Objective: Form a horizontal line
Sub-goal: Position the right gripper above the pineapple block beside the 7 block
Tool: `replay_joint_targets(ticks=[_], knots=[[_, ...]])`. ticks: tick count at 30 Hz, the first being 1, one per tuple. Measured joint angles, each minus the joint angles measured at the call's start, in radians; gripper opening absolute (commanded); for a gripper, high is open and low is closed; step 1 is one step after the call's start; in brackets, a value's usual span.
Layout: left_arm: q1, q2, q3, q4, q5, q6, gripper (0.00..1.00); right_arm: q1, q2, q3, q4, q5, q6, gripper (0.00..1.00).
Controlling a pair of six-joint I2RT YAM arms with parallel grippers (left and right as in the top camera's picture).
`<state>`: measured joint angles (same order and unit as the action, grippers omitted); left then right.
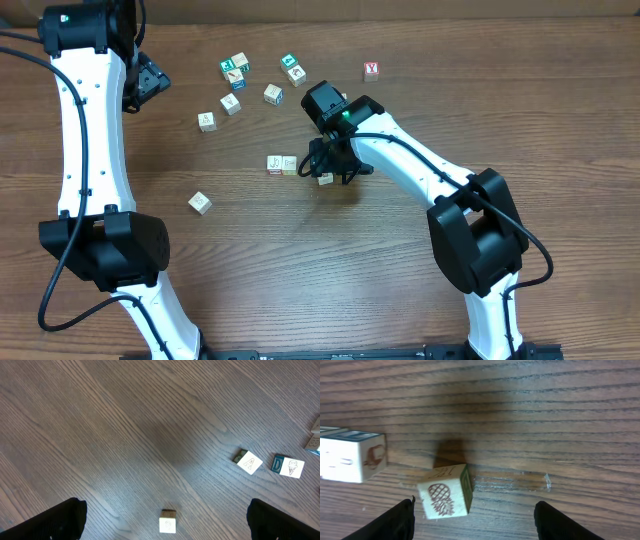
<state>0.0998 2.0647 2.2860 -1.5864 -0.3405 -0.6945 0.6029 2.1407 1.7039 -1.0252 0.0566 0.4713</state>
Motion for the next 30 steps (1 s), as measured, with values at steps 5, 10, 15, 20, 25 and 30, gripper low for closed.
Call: replay_joint_targets(ticks=[5,10,15,20,25,30], knots=[[0.000,0.000,0.000,0.000,0.000,0.000,1.00,0.000,0.004,0.000,0.000,-0.009,0.000,0.73],[0.000,0.000,0.000,0.000,0.000,0.000,1.00,0.000,0.006,0.000,0.000,-0.034,-0.002,0.73],[0.000,0.000,0.000,0.000,0.000,0.000,1.00,0.000,0.008,0.000,-0.004,-0.050,-0.002,0.73],[0.000,0.000,0.000,0.000,0.000,0.000,1.00,0.000,0.008,0.000,-0.011,-0.053,-0.002,0.91],[0.000,0.000,0.000,0.000,0.000,0.000,1.00,0.000,0.008,0.000,-0.019,-0.054,-0.005,1.00],[-0.002,0.000,0.000,0.000,0.000,0.000,1.00,0.000,0.008,0.000,-0.034,-0.054,-0.004,0.91]])
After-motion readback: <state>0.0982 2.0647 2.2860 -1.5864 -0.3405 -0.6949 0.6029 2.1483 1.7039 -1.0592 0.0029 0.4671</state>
